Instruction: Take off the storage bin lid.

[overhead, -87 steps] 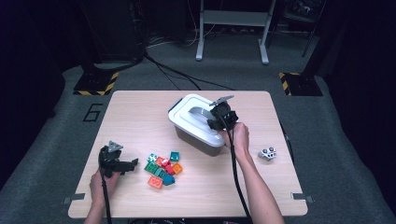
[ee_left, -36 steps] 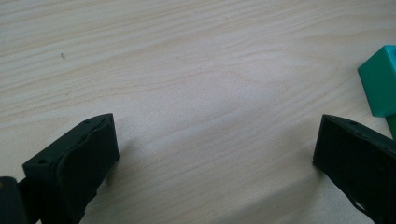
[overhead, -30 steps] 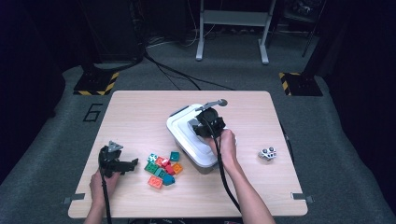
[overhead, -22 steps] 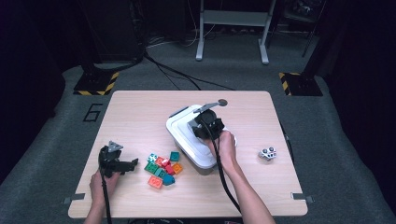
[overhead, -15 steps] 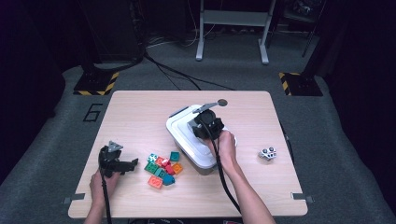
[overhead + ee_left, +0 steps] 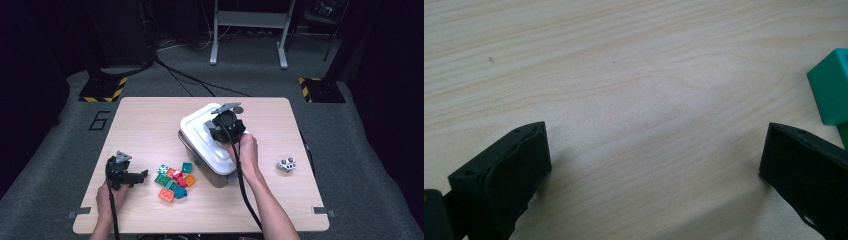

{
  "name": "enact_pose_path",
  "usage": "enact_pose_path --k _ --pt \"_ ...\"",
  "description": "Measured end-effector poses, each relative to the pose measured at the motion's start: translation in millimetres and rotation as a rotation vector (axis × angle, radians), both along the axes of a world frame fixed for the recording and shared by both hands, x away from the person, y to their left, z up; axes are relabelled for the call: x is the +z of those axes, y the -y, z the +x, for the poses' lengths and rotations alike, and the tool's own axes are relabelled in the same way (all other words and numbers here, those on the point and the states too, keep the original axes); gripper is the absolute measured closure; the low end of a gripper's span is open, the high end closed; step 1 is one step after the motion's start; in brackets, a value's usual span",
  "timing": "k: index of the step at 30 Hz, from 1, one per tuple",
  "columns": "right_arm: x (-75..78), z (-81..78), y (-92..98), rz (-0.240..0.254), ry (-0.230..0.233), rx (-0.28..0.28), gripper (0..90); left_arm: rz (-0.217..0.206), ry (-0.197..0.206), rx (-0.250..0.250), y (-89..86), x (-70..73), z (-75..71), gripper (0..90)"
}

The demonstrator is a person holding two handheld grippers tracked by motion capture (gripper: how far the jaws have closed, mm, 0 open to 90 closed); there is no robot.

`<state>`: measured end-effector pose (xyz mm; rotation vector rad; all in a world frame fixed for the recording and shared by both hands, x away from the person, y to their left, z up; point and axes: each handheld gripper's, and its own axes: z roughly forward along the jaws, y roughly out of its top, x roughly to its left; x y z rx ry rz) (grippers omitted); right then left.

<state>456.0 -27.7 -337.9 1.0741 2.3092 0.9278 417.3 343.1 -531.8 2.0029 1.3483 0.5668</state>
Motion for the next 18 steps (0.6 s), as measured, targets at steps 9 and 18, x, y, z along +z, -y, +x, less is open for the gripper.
enact_pose_path --k 9,18 --pt "15.4 4.9 9.0 0.027 0.012 -0.022 67.4 0.0 0.002 0.002 0.1 -0.1 0.0 0.0" --pt "27.4 12.5 22.3 0.033 0.03 -0.051 67.4 0.0 0.002 0.003 0.1 -0.1 0.0 0.0"
